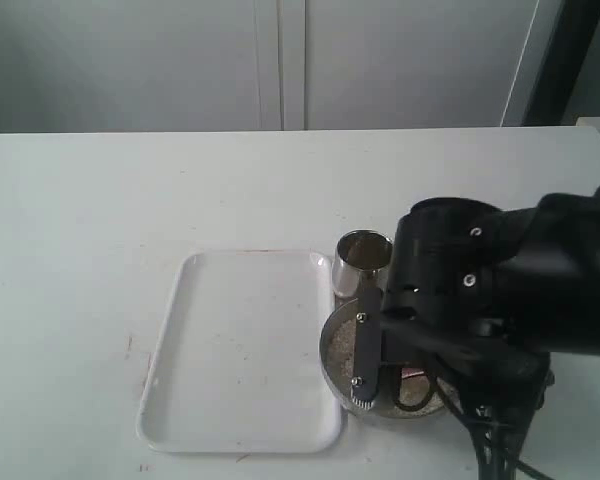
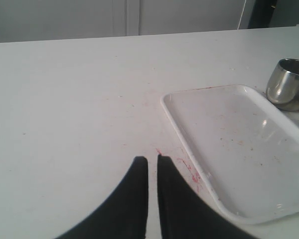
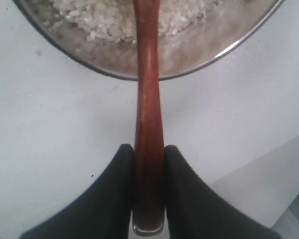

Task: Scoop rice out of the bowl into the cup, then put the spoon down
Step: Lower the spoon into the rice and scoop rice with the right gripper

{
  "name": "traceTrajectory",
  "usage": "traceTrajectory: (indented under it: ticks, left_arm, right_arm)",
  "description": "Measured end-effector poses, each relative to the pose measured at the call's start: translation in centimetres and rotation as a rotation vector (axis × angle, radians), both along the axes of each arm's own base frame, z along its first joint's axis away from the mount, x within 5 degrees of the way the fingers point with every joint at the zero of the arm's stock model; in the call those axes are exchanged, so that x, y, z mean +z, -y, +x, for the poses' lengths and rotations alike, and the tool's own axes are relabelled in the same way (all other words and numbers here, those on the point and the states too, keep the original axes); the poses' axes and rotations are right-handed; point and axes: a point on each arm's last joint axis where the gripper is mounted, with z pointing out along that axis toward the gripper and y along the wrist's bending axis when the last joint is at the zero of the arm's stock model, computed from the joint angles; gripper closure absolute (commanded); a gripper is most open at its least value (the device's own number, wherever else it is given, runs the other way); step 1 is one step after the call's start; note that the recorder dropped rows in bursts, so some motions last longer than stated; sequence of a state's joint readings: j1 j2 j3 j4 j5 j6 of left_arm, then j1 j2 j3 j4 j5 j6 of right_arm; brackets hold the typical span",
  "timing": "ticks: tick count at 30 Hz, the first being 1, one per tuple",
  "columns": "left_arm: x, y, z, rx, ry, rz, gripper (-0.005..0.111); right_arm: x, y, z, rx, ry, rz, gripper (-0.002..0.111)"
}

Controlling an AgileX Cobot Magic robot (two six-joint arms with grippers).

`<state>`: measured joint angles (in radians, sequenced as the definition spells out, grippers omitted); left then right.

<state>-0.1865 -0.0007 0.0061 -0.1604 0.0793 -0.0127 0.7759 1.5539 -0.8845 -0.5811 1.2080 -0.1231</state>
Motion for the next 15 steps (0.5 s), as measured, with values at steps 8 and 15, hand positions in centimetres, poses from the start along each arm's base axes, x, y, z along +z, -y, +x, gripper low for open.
traceTrajectory:
  ticks: [8, 15]
  left_arm:
    - [0.0, 0.0, 0.0, 0.0, 0.0, 0.0, 0.092]
    - [0.0, 0.0, 0.0, 0.0, 0.0, 0.0, 0.092]
  right_arm:
    - [1.4, 1.2, -0.4, -0.087, -0.039, 0.18, 0.108]
    - [3.1, 2.4, -0.7, -0.167, -0.005, 0.324, 0.108]
